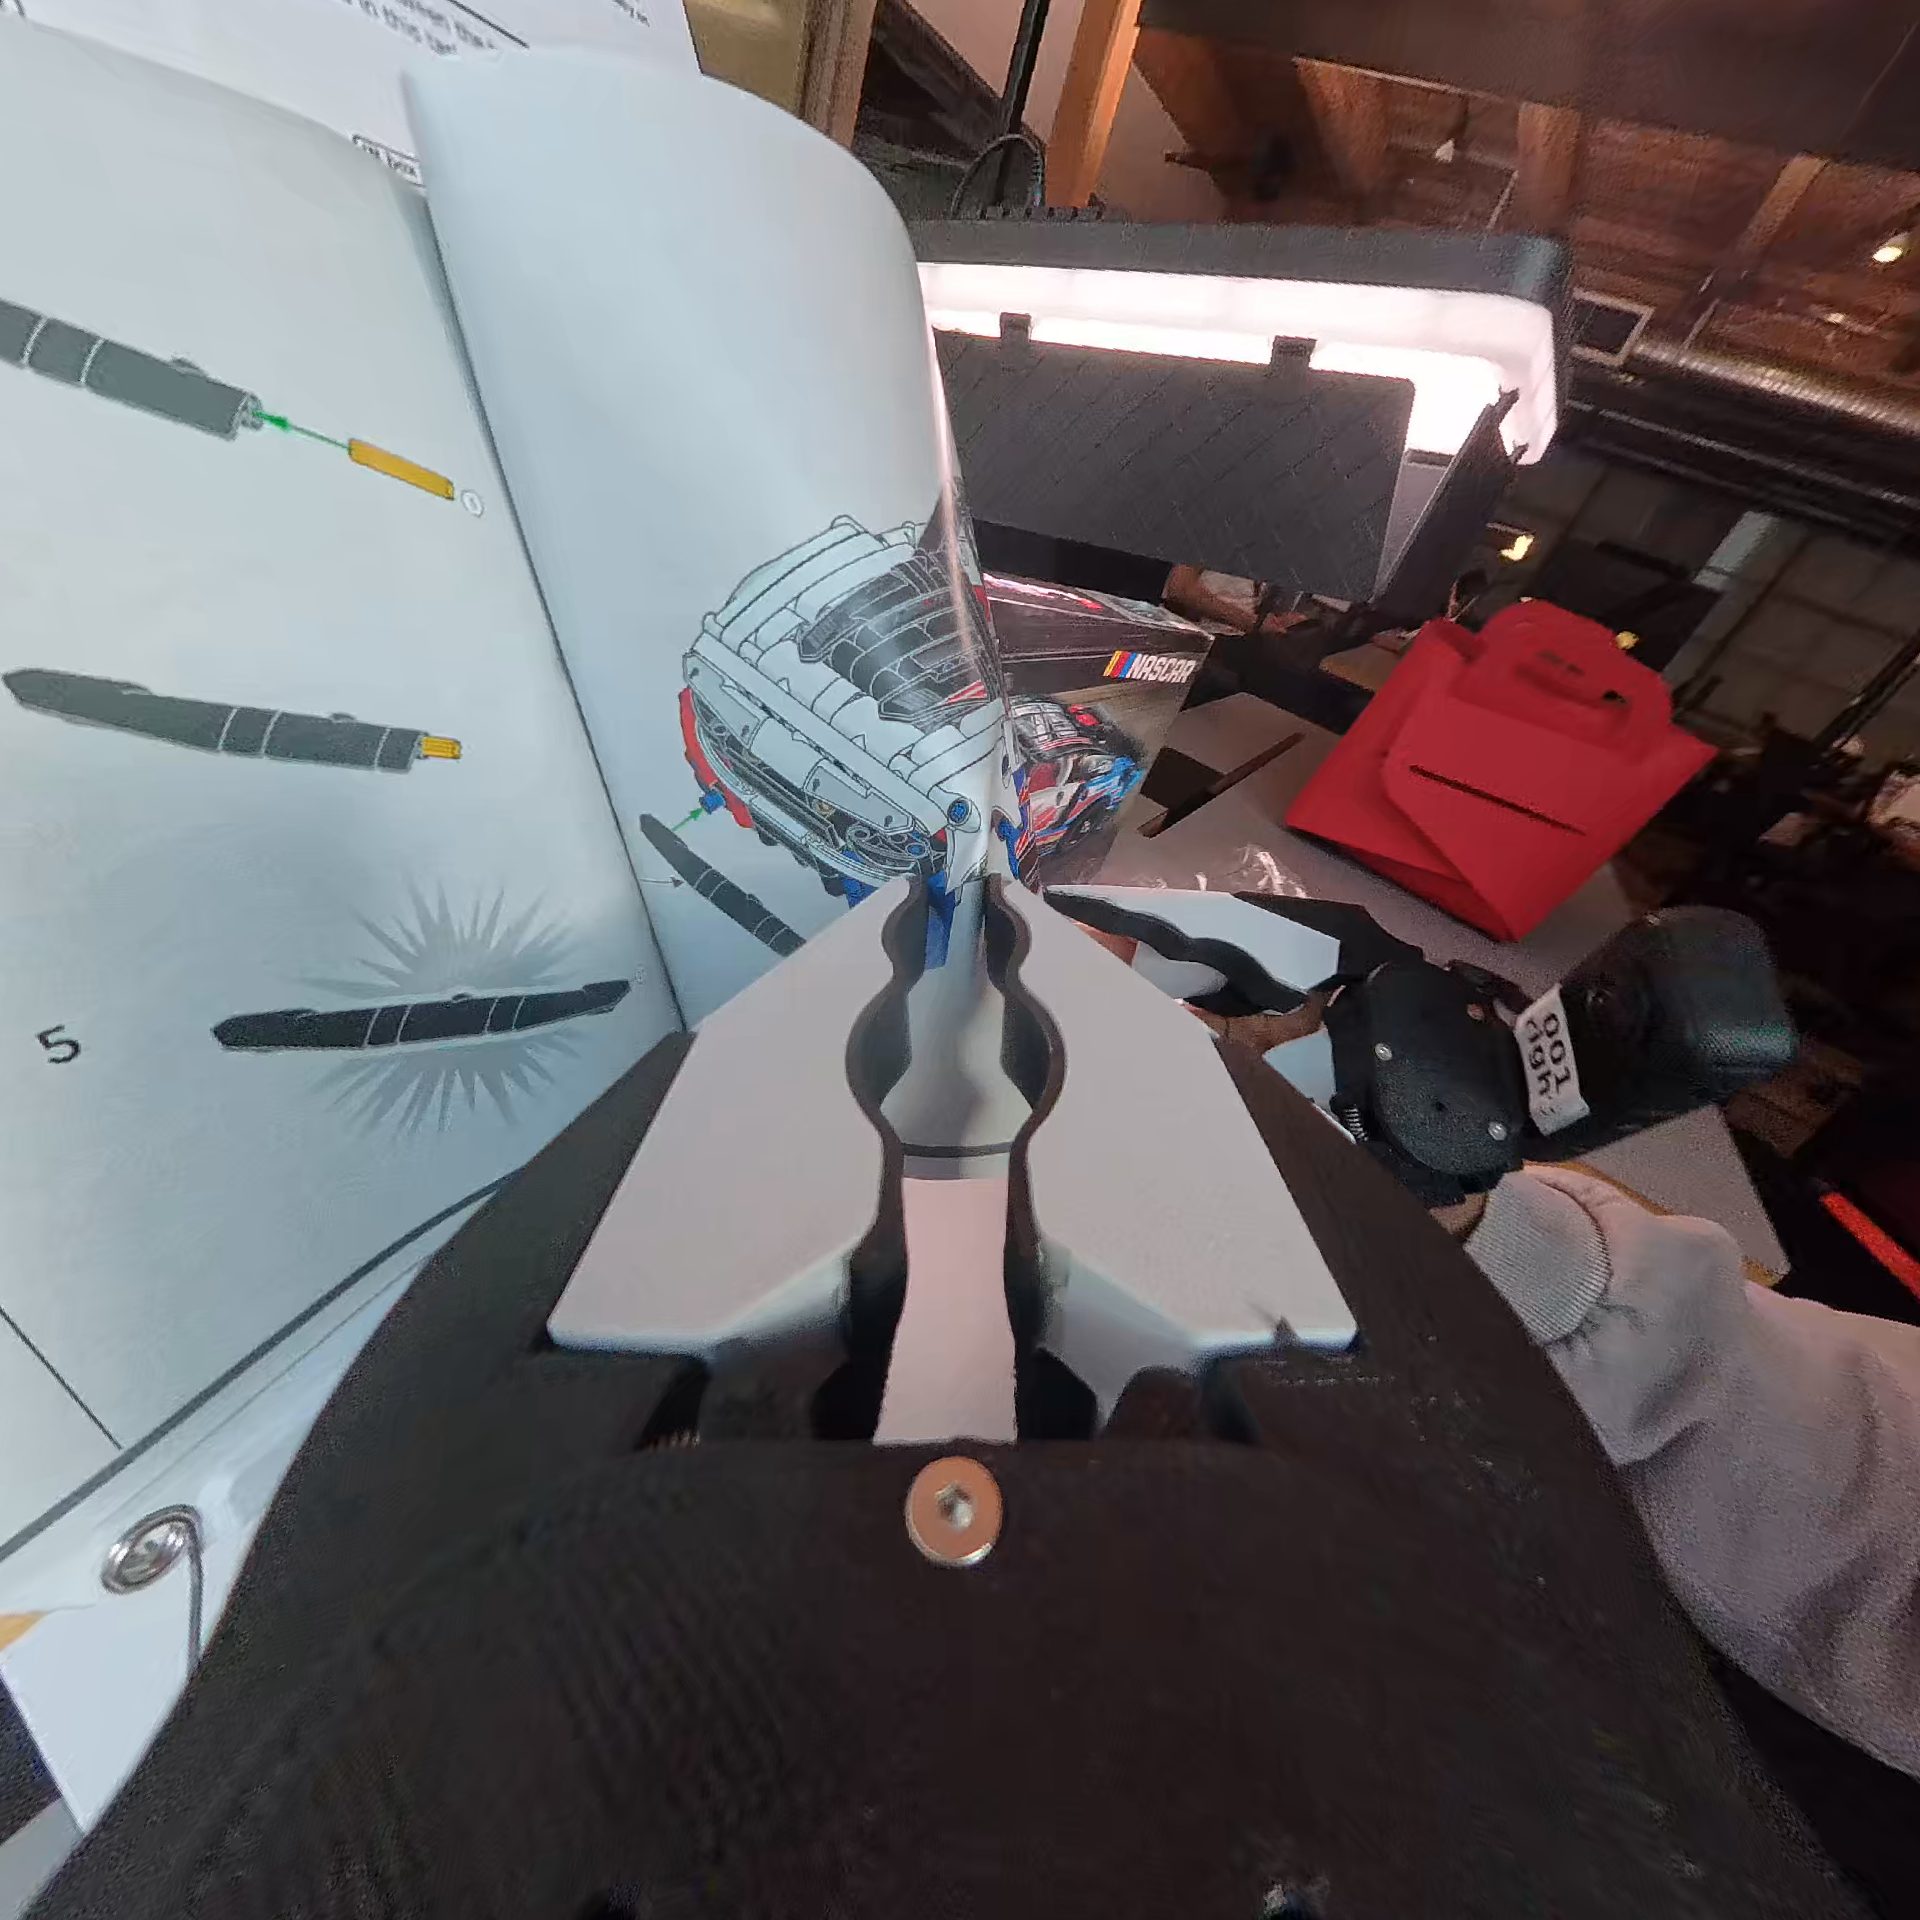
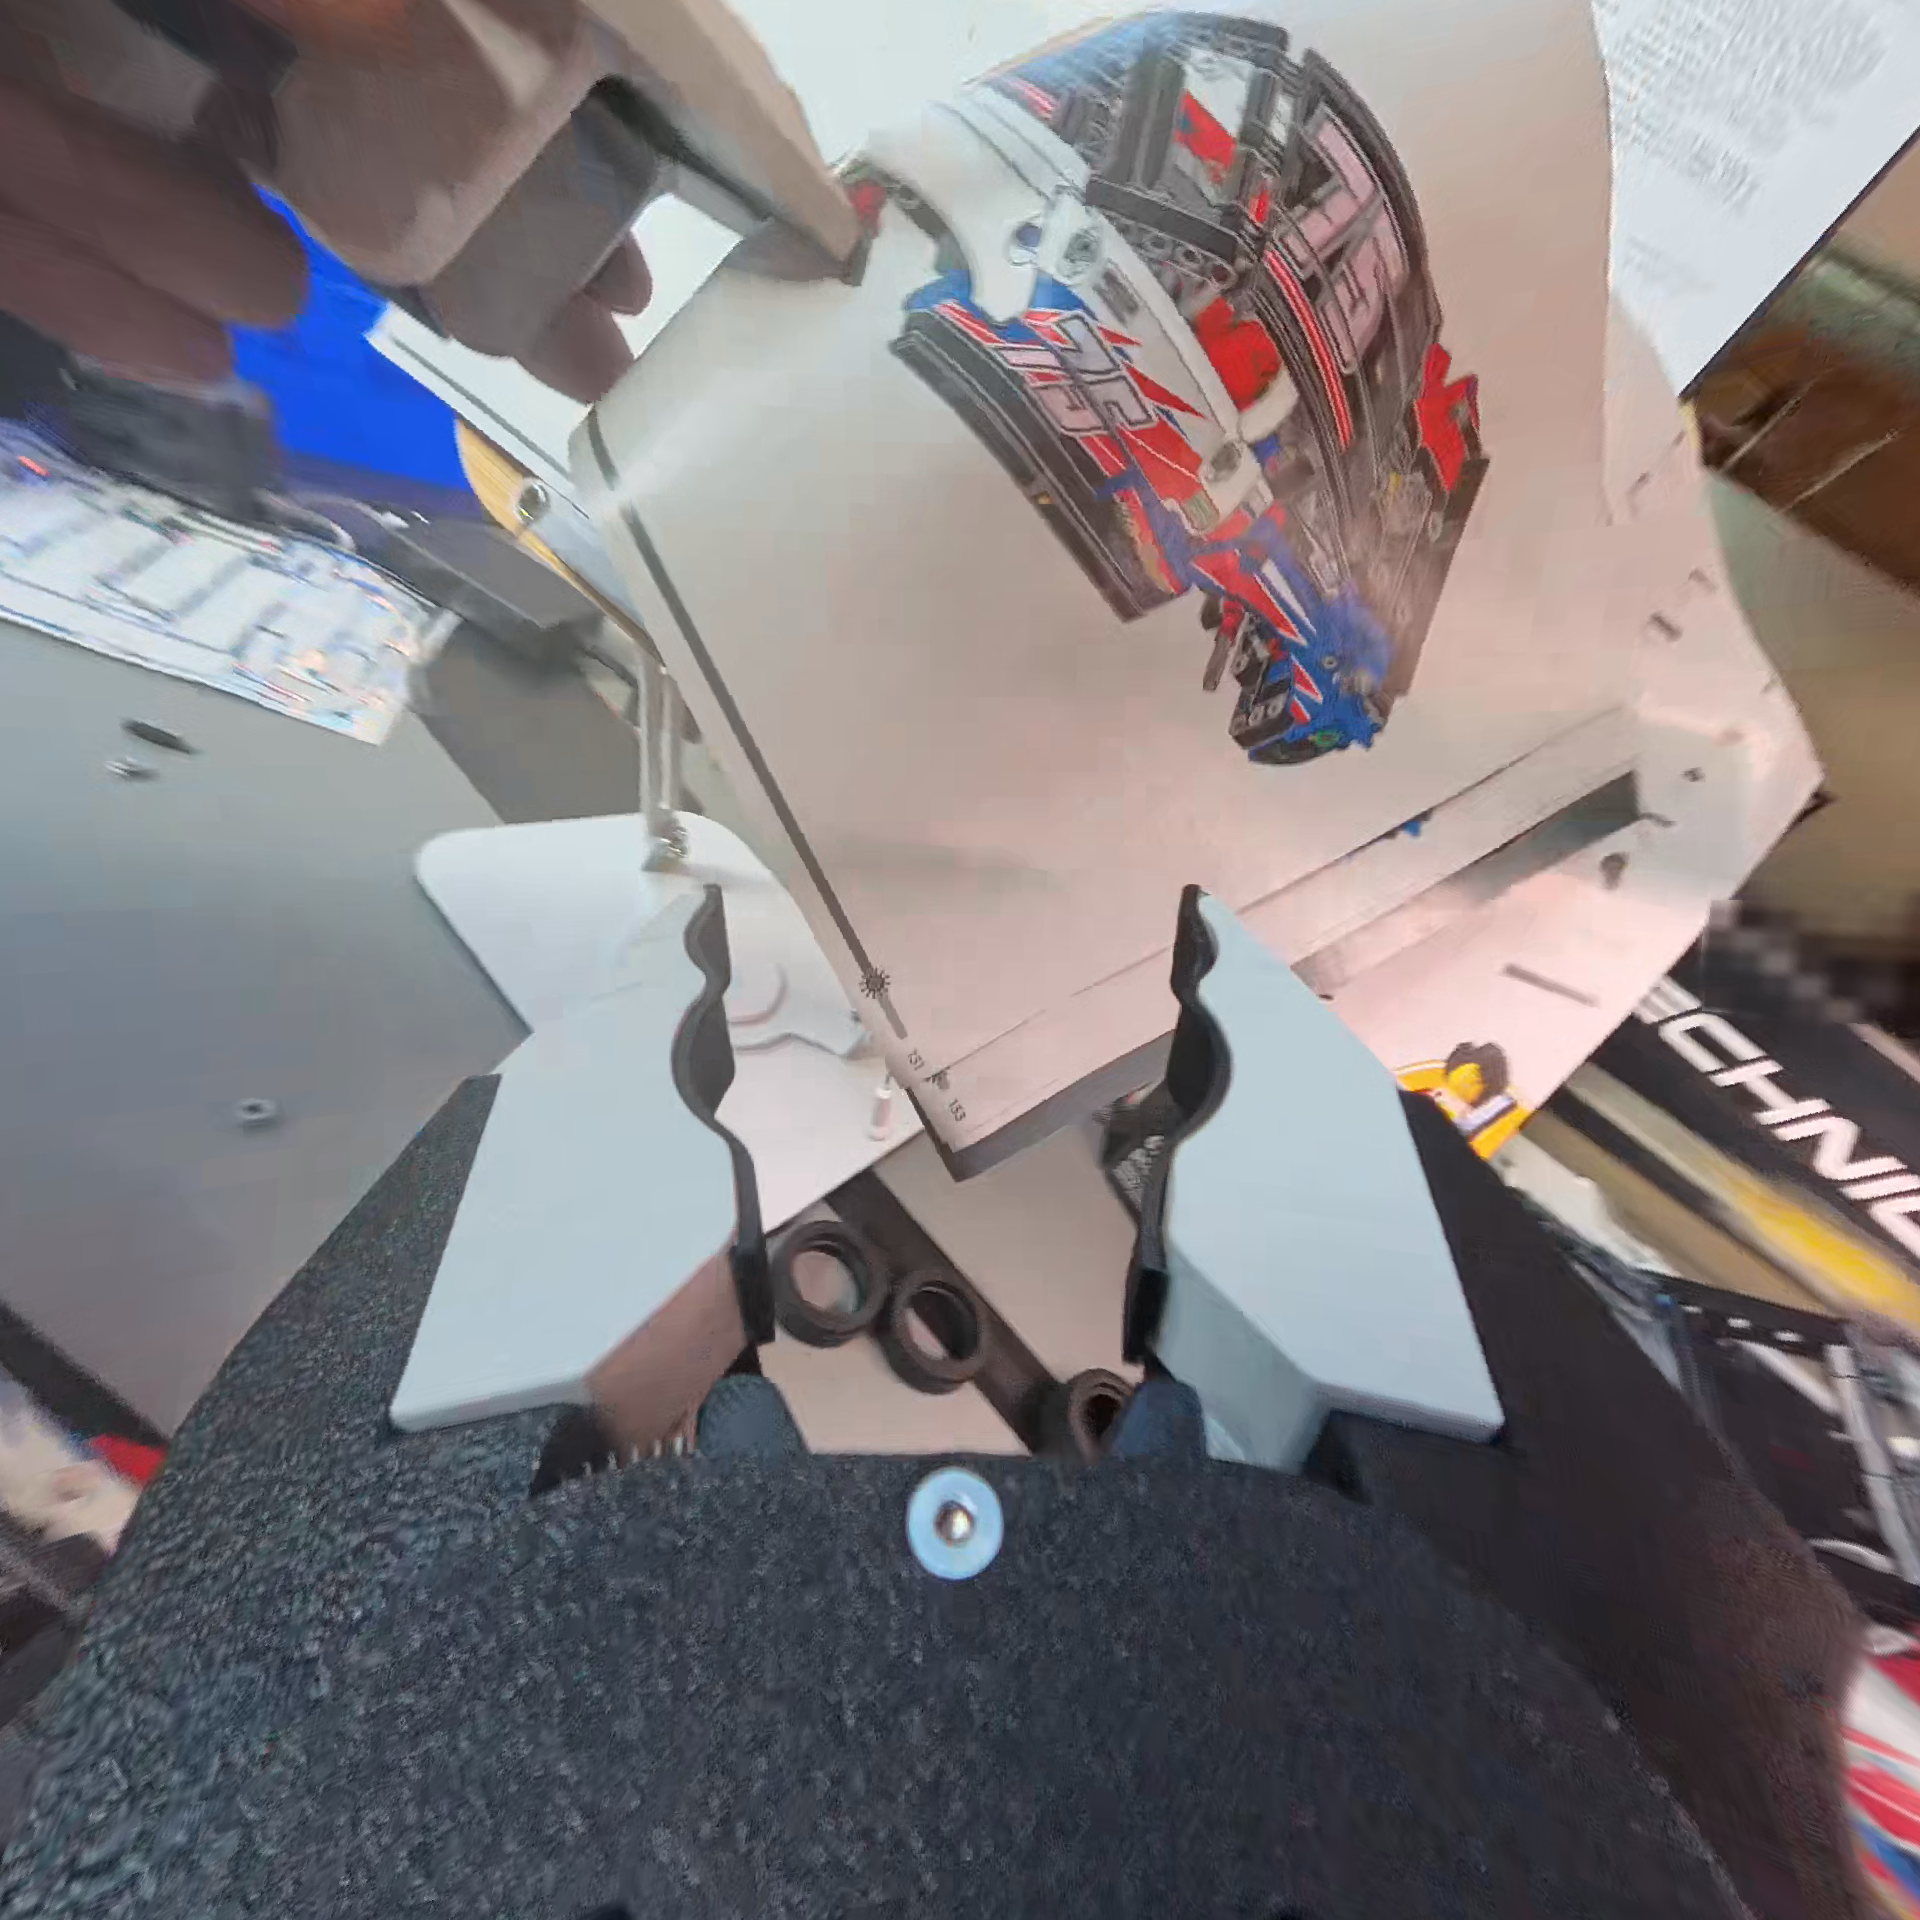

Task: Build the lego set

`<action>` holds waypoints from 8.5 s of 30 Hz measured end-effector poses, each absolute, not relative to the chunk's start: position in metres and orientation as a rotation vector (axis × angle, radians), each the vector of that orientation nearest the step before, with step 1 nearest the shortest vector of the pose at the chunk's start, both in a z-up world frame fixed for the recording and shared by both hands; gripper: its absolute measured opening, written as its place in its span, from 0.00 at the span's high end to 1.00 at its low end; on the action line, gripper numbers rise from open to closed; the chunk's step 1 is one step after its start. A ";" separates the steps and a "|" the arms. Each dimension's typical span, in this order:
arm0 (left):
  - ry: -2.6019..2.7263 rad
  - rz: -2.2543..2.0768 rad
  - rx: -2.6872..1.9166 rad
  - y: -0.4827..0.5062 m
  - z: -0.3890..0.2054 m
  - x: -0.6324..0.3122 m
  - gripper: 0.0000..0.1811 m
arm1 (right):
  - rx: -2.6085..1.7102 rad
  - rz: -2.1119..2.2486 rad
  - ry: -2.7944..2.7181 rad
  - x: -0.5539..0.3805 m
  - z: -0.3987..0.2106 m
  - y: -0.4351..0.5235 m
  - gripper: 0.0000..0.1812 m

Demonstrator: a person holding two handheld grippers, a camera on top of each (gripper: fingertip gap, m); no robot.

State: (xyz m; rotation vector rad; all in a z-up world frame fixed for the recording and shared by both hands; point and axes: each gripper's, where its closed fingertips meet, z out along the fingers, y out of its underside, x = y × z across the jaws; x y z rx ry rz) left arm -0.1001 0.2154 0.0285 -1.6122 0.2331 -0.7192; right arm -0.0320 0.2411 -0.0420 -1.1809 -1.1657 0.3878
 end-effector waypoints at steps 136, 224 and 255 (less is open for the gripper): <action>0.256 0.075 -1.475 0.140 0.028 -0.169 1.00 | -1.384 0.968 -1.110 -0.131 0.036 0.195 0.83; -0.711 -1.398 -1.493 0.173 -0.142 -0.158 0.55 | -1.601 0.350 -0.817 -0.144 -0.021 0.300 0.62; 0.460 0.172 -1.820 0.226 -0.031 -0.191 1.00 | -1.609 0.368 -0.801 -0.136 -0.022 0.299 0.65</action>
